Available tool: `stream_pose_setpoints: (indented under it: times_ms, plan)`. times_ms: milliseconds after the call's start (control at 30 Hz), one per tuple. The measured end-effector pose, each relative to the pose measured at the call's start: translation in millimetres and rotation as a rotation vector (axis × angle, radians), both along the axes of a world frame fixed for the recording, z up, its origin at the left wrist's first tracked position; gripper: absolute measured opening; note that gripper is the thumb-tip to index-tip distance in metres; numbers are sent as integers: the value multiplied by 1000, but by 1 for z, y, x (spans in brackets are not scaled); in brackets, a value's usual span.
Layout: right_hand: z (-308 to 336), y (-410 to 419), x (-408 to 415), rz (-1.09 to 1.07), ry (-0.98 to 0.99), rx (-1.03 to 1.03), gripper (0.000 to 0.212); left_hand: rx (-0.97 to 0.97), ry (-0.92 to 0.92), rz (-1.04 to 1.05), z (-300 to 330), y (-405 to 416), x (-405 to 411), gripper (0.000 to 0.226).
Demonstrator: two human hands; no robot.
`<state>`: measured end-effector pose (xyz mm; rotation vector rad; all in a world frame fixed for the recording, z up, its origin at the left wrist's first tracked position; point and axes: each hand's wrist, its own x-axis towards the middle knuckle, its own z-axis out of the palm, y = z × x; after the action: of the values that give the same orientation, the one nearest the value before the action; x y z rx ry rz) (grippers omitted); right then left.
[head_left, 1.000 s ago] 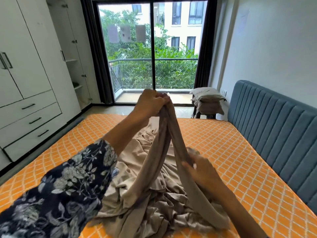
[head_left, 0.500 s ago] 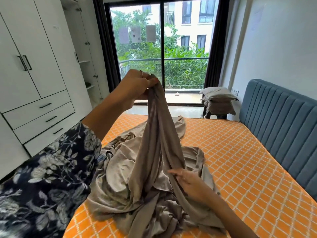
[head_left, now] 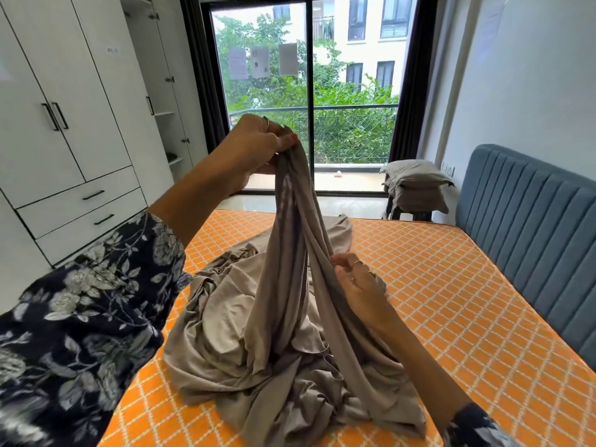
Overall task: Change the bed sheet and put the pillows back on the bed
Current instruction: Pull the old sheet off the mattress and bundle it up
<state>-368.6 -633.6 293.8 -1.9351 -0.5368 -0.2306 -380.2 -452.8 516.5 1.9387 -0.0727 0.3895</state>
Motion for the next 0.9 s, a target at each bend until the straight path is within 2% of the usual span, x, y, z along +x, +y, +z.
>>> stream_pose_setpoints:
  times_ms: [200, 300, 433, 533, 667, 800, 900]
  plan:
    - [3, -5, 21, 152, 161, -77, 34, 35, -7, -1, 1, -4, 0, 12]
    - [5, -10, 25, 125, 85, -194, 28, 33, -27, 14, 4, -1, 3, 13]
    - [-9, -13, 27, -59, -55, -213, 28, -13, -93, 64, 14, 5, 7, 12]
    - [-14, -12, 34, -290, -135, -103, 18, -31, -133, 92, 24, 12, 12, 12]
    - [-3, -7, 46, -471, -289, -14, 16, -24, -170, 113, 39, 19, 19, 11]
    - [28, -19, 63, -573, -414, 75, 21, -19, -197, 150, 51, 30, 32, 10]
    - [76, -40, 81, -684, -458, 134, 24, -27, -213, 179, 61, 39, 45, 9]
